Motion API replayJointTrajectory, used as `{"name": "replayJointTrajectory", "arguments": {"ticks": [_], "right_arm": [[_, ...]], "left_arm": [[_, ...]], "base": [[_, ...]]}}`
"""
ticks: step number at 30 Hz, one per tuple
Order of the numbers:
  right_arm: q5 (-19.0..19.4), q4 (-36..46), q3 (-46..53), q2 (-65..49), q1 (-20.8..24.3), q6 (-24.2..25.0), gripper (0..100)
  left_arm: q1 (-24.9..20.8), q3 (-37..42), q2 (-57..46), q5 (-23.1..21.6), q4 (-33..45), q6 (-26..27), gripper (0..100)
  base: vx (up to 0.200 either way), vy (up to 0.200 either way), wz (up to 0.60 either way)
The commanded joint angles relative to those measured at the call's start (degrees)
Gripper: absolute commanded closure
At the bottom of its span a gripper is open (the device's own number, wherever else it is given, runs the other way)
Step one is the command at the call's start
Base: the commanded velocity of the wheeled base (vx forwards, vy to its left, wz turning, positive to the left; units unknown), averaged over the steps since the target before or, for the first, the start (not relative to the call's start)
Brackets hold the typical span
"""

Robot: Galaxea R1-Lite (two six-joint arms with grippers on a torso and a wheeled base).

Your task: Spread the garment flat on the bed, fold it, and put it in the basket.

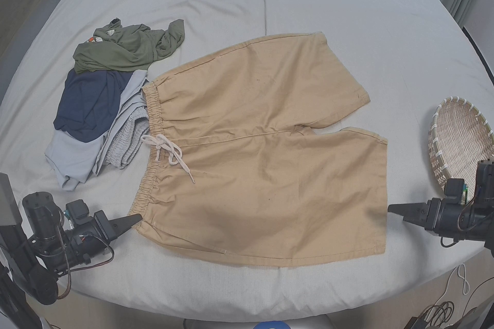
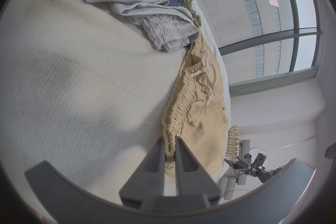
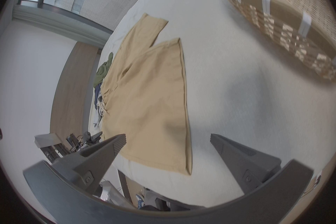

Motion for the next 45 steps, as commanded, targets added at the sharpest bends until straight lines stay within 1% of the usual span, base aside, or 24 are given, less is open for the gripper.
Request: {"name": "replayJointTrajectory", "arguments": {"ticks": [1,4,7,15,20,22,23,25,27,31,34,40,44,45], "right_arm": [[0.05,0.81,1.96,-1.28,1.79,-0.34,0],[-0.03,1.07,3.63,0.57,4.96,-0.34,0],[-0.03,0.63,4.59,2.5,7.07,-0.08,0],[-0.21,0.37,5.83,6.11,7.51,-0.25,0],[-0.21,-3.68,6.18,8.57,7.59,-0.16,0],[-0.3,-7.81,6.62,11.38,7.51,0.01,0],[-0.3,-9.13,7.06,12.61,7.59,0.01,100],[-0.39,-11.15,7.67,14.19,7.59,0.01,100],[-0.56,-15.1,8.9,16.74,7.68,0.01,100],[-2.23,-22.13,11.63,19.2,7.68,-0.25,100],[-2.32,-24.95,13.03,19.47,7.51,-0.25,100],[-2.06,-24.51,14.53,16.57,7.42,-0.16,100],[-2.06,-23.63,15.76,14.63,8.38,0.01,100],[-2.06,-23.28,16.2,13.93,9.35,0.01,100]], "left_arm": [[0.01,1.01,-1.01,0.12,-0.03,0.02,100],[0.01,0.92,-1.18,0.12,-0.03,0.02,100],[-0.08,1.01,-1.27,0.12,-0.03,0.02,100],[-0.08,1.01,-1.27,0.21,-0.03,0.02,100],[-0.69,1.01,-1.27,0.38,-0.03,0.02,100],[-0.69,1.01,-1.45,0.38,-0.03,0.02,100],[-0.69,1.01,-1.62,0.38,-0.03,0.02,100],[-0.69,1.01,-1.62,0.47,-0.03,0.02,100],[-0.69,1.01,-1.62,0.47,-0.03,0.02,100],[-0.6,1.01,-1.62,0.47,-0.03,0.02,100],[-0.6,1.01,-1.62,0.47,-0.03,0.02,100],[-0.69,1.01,-2.5,0.38,0.05,-0.24,100],[-0.6,1.01,-4.96,-0.32,1.99,-1.38,100],[-0.6,0.92,-6.28,-0.76,3.92,-1.38,100]], "base": [[0.0,0.0,0.0],[0.0,0.0,0.0],[0.0,0.0,0.0],[0.0,0.0,0.0],[0.0,0.0,0.0],[0.0,0.0,0.0],[0.0,0.0,0.0],[0.0,0.0,0.0],[0.0,0.0,0.0],[0.0,0.0,0.0],[0.0,0.0,0.0],[0.0,0.0,0.0],[0.0,0.0,0.0],[0.0,0.0,0.0]]}}
